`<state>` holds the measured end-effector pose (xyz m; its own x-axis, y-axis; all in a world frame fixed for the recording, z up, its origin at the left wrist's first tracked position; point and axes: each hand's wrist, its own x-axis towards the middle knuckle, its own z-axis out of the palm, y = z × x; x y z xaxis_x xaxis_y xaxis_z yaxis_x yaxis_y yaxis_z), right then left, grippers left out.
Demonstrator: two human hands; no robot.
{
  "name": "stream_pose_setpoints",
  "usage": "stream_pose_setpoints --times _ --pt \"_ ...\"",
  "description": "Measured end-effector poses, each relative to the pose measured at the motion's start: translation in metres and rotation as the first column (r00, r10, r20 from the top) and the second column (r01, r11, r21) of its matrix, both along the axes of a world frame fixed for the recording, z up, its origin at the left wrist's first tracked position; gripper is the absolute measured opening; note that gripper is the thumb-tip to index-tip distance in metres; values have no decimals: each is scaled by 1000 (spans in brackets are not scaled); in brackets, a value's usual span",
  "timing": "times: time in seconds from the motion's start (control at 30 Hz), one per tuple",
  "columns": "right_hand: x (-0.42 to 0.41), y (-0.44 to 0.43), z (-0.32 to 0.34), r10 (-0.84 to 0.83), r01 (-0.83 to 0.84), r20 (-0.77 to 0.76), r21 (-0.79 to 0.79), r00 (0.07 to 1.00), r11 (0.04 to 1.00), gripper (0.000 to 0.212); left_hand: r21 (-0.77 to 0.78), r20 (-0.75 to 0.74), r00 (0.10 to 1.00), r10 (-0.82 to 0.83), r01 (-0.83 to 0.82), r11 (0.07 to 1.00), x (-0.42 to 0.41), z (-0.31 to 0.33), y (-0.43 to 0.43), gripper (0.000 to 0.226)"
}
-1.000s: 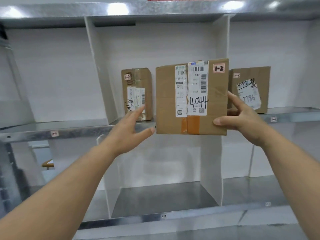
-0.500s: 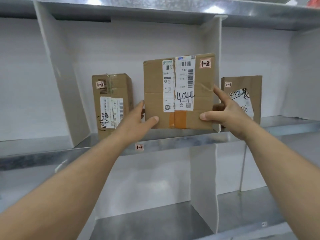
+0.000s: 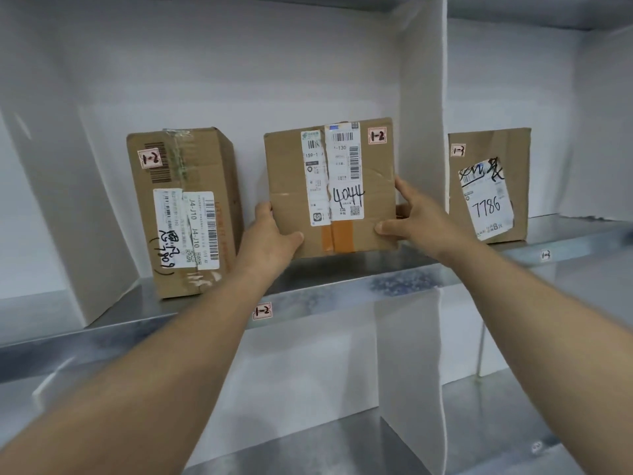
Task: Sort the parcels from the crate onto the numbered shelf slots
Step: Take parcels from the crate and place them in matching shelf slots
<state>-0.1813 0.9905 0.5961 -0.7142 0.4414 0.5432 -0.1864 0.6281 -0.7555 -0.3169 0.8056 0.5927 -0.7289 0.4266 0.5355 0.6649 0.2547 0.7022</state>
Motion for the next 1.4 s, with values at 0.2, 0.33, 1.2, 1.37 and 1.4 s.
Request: stream_pose_setpoints --times 0.2,0.33,1.2,1.37,1.4 --pt "-8 13 -16 -174 166 104 85 979 982 88 -105 -23 1000 -1 -1 995 -8 -13 13 54" --pt "-6 13 -23 -232 214 133 134 964 968 92 -133 -47 999 -2 -4 991 -7 -14 13 56" --pt "80 -143 -125 -410 202 155 684 899 701 49 -331 -345 924 166 -286 899 107 -137 -149 52" --pt "88 -193 -186 -312 17 289 708 905 706 49 -449 -175 945 276 -326 832 134 -216 -203 57" --pt "87 -203 -197 -292 -22 317 711 902 703 49 -474 -149 944 293 -328 817 138 -229 -213 58"
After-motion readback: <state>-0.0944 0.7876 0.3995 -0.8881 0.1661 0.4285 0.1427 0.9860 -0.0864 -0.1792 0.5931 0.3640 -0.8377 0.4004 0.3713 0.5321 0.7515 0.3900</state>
